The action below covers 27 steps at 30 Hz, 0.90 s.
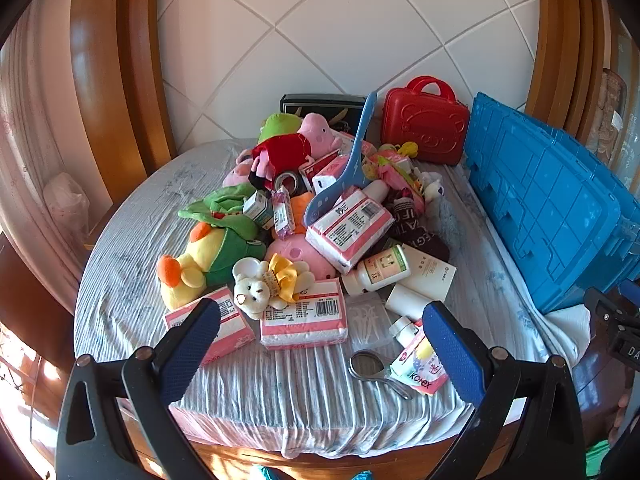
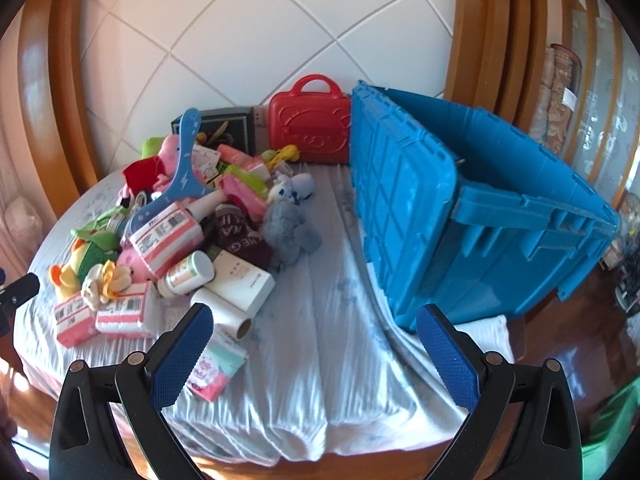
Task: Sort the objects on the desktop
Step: 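Reach the left tool toward the metal clip while the right tool reaches toward the Kotex pack, then grasp the metal clip with the left tool while the right tool grasps the Kotex pack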
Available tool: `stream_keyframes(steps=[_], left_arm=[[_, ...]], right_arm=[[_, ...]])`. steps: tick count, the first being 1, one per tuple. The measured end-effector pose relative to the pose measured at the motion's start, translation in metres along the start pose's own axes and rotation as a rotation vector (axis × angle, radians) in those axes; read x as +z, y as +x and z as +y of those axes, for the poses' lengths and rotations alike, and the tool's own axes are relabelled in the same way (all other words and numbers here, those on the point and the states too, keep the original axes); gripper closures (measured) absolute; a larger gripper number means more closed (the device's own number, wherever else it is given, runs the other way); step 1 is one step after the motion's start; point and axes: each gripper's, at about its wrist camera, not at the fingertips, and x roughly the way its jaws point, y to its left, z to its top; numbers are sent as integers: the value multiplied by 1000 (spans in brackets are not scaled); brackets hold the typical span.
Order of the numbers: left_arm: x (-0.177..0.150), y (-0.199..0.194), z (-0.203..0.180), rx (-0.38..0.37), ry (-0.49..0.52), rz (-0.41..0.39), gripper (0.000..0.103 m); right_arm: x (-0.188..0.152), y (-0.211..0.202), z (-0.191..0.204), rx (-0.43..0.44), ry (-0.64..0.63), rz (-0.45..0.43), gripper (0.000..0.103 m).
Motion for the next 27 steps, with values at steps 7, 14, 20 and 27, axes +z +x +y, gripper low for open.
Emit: stream_keyframes(steps=[7,14,20,27], left_arm=[[-19,59,31,-43,1,148,0],[-56,124,24,-86,70,298,0],[-80,164,17,-103,67,377,0],[-93,181,-7,-135,49,427,2]], right_arm=[[-28,52,49,29,-24,177,0],[-64,115,88,51,2,332,0],[-81,160,105,128,109,398,0],[-90,196,102,146,120,459,9]])
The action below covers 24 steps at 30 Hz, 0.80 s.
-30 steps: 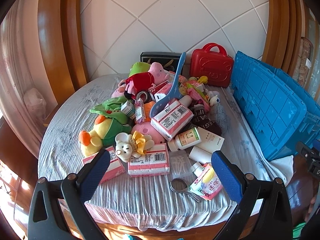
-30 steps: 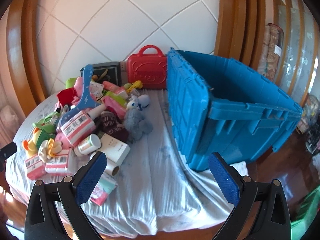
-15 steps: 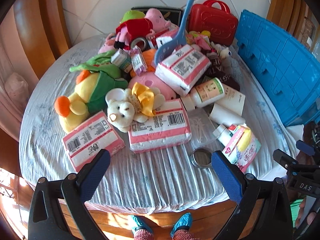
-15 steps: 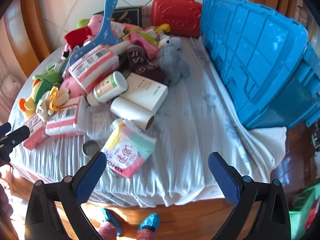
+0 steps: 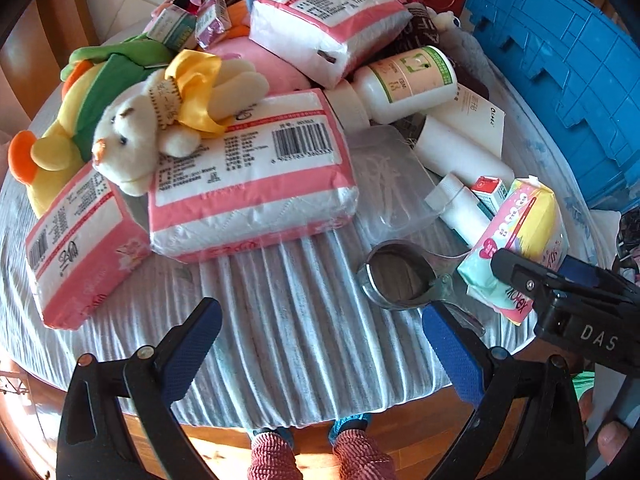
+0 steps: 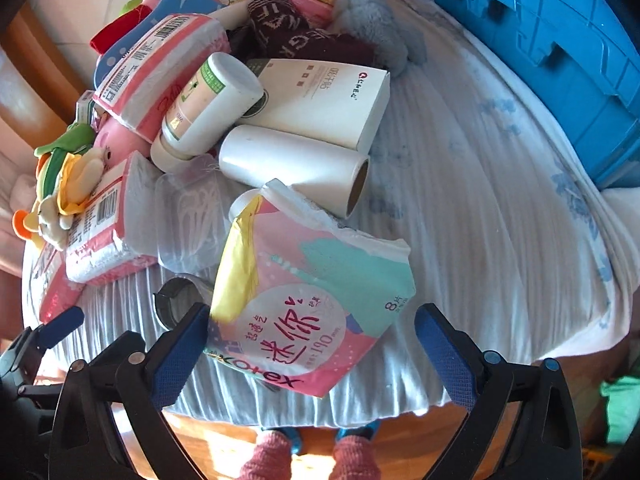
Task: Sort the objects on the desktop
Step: 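Grasp the metal clip with the left tool while the right tool grasps the Kotex pack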
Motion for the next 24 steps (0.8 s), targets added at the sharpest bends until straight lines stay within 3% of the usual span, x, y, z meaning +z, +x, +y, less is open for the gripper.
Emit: stream_keyframes(steps=[4,7,10,12,15,18,24], left_arm=[[1,9,-24,-36,-20,26,7],[1,20,-47,-49,-25,40,8],[1,36,-66,-20,-10,71,13],[-2,41,-69,28,4,69,25],[0,37,-61,56,-16,51,38],[1,37,-48,60,-69,43,39],[0,41,-62,122,-25,25,36]], right_arm=[[8,-12,-10,-114,-88,-46,19],[12,-13,-26,-164,-118,-52,20],[17,-6,-45,-121,-113,-28,20],[18,-2,-48,-102,-132,-24,18],[22,0,-48,-84,-155,-21,6],[22,0,-52,-33,-139,-11,0],[21,6,-63,14,-87,7,0]])
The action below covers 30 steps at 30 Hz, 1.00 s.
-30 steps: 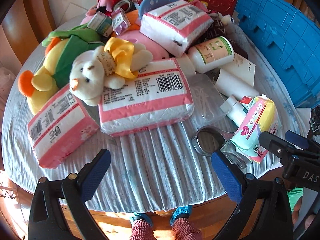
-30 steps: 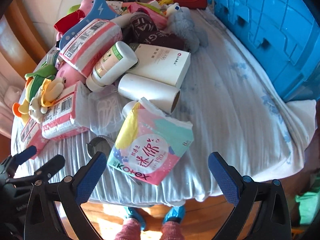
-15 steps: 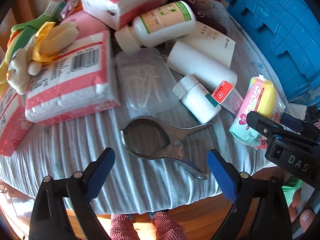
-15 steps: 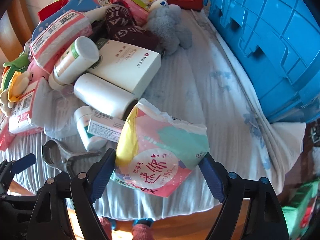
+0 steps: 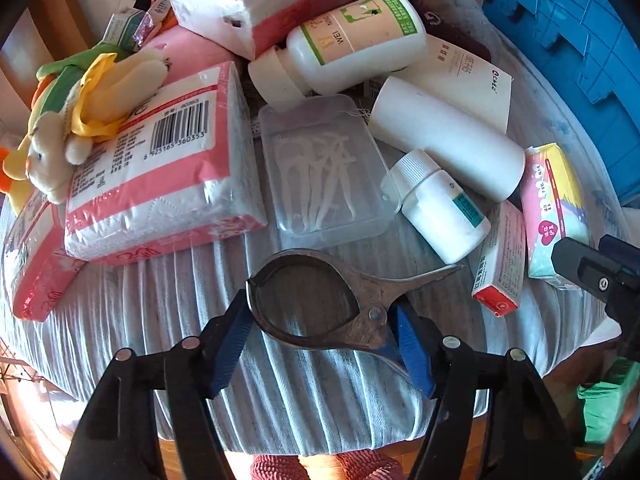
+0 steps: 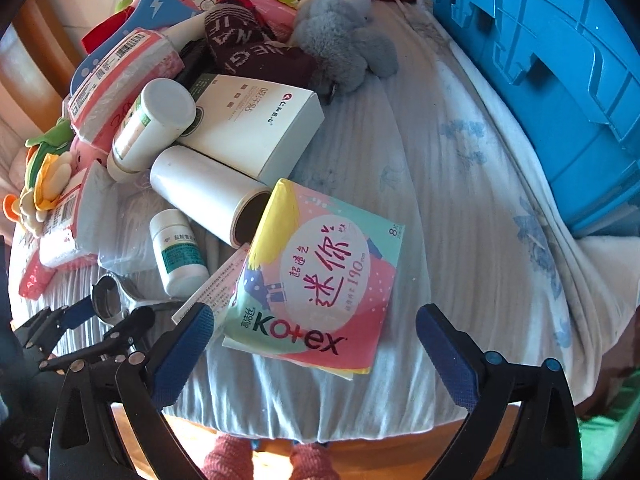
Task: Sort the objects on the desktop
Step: 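Grasp the metal clip with the left tool while the right tool grasps the Kotex pack, then carry the metal clip and Kotex pack over the blue crate with both tools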
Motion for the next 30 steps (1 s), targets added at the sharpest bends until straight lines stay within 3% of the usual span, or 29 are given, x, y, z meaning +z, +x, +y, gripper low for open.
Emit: stream_keyframes(steps=[5,6,7,10,15,19,22,30], left_arm=[[-2,-3,0,-6,-13,-6,38],[-2,-6,-1,-12,-12,-8,38],[-3,-10,-2,-12,-7,-18,38],[-3,-29,-8,-1,26,-76,38],[5,-61,-17,23,54,-174,38],[2,-93,-2,31,46,-212,38],[29,-87,-25,42,34,-237,38],[65,-131,-24,45,17,-342,38]], right_arm=[[7,10,-8,18,47,3,3],[8,13,-6,20,45,11,10],[9,16,-5,23,39,16,27],[9,18,3,4,14,11,31],[12,-2,13,-13,-35,-48,32],[22,-23,15,-19,-60,-108,32],[23,-38,21,-21,-76,-154,32],[54,-92,33,-6,-130,-273,32]])
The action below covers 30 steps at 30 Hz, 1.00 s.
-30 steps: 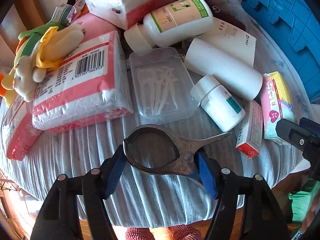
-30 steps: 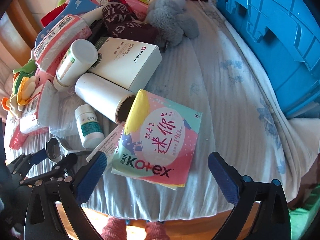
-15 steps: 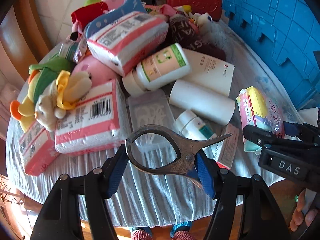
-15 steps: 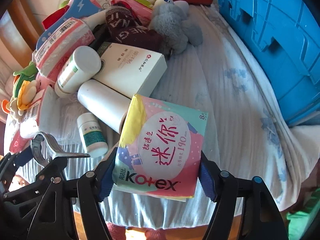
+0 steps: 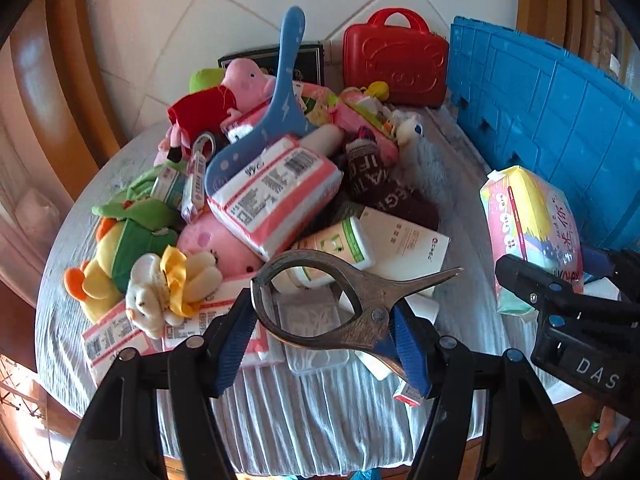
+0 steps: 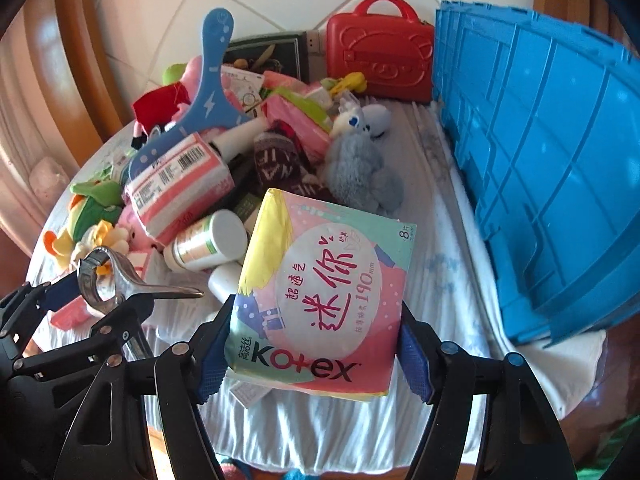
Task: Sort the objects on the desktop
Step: 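Carry the metal clip and Kotex pack over the blue crate with both tools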
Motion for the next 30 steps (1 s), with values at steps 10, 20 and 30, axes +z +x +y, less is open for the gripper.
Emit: stream_keyframes(steps=[10,20,30], left_arm=[[91,-46,-22,-113,71,-201,38],[210,-88,-188,-297,96,-300,38],[309,-42,-362,-292,119,-83,38]], right_arm=[[73,-103,-15,-94,33,-219,32],[130,-188,-165,-308,67,-346,32],[197,-180,-351,-406,11,-219,48]])
